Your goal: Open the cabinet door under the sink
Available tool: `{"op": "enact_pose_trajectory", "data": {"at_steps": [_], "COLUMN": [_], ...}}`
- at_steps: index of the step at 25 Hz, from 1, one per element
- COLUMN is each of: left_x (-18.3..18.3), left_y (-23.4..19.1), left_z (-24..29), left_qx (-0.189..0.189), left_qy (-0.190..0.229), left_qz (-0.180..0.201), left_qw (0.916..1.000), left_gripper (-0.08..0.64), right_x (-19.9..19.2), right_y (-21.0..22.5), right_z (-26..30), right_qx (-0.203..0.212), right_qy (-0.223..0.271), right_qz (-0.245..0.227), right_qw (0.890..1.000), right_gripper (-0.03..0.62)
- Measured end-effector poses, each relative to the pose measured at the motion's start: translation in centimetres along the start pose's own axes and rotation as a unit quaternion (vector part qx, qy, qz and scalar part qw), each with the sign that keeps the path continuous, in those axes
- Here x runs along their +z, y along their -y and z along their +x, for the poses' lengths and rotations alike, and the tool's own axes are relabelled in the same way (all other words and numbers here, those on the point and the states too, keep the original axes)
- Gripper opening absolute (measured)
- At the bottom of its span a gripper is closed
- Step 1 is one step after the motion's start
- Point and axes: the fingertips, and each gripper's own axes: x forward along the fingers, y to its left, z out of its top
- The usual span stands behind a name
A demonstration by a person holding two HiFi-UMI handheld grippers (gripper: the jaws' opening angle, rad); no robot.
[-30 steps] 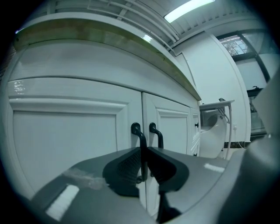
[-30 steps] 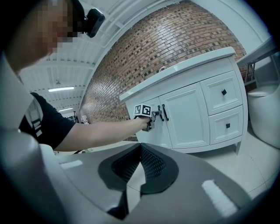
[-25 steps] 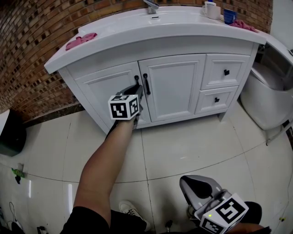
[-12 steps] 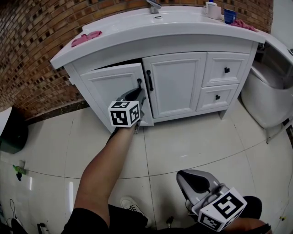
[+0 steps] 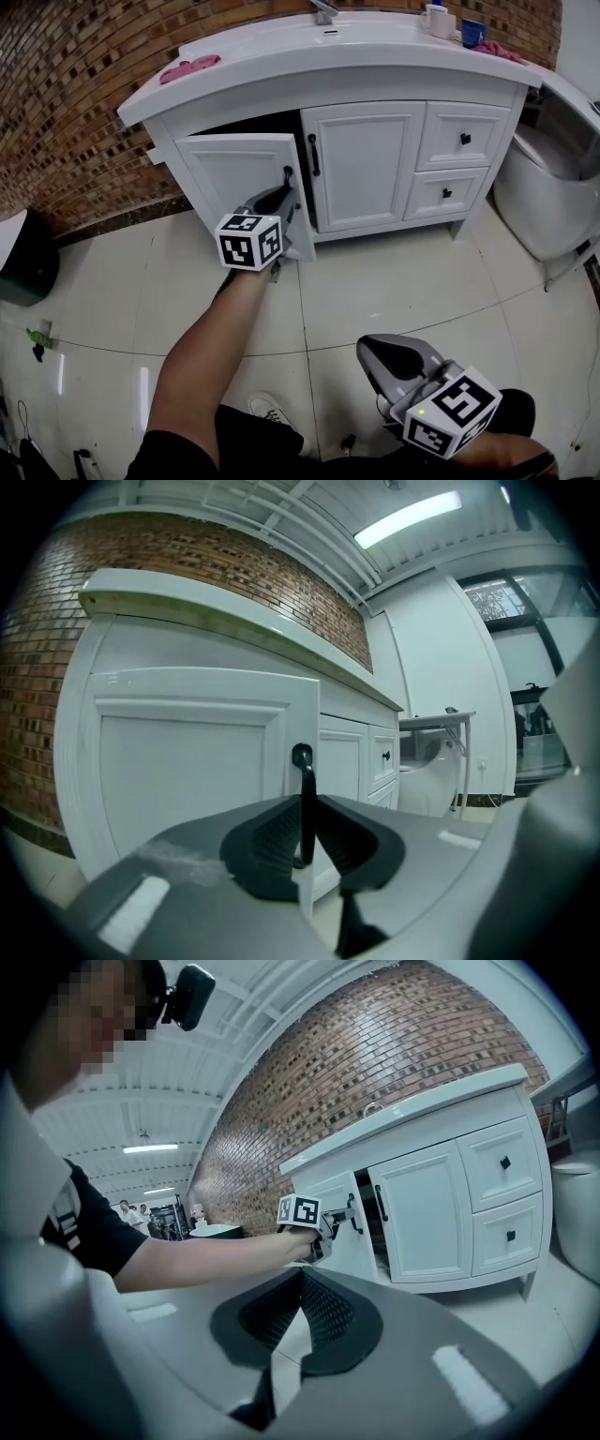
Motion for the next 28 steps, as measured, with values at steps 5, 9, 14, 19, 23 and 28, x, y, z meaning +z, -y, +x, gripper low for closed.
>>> {"op": "enact_pose_trajectory", "data": {"at_steps": [5, 9, 14, 19, 23, 28], "left_x": [-0.4, -0.7, -1.0, -1.4, -1.6, -1.1], "left_y": [0.4, 0.6, 0.7, 0.6, 1.0, -0.5], "left_z": [-1.8, -3.2, -5.1, -7.0, -8.9, -9.1], "left_qx": [0.001, 0.004, -0.001, 0.004, 0.005, 0.022], "left_qy": [-0.001, -0.003, -0.006, -0.005, -0.004, -0.015], "left_qz": [0.001, -0.001, 0.009, 0.010, 0.025, 0.047], "left_qw": [1.0000, 1.0000, 0.9999, 0.9999, 0.9997, 0.9986], "left_gripper": [0.049, 0.048, 0.048, 0.048, 0.000, -0.002], "right_x": [0.2, 0.3, 0.3, 0.3, 0.1, 0.0], "right_y": [-0.6, -1.3, -1.9, -2.0, -2.1, -2.4], "right_z": [-0.2, -0.1, 0.1, -0.1, -0.2, 0.1], "right_qx": [-0.001, 0.005, 0.011, 0.009, 0.008, 0.014], "right_qy": [0.004, 0.006, 0.005, 0.007, 0.007, 0.007], "right_qz": [-0.010, -0.017, -0.023, -0.027, -0.031, -0.030], "right_qw": [1.000, 1.000, 1.000, 1.000, 0.999, 0.999], "right_gripper": [0.008, 0.008, 0.008, 0.008, 0.008, 0.008]}}
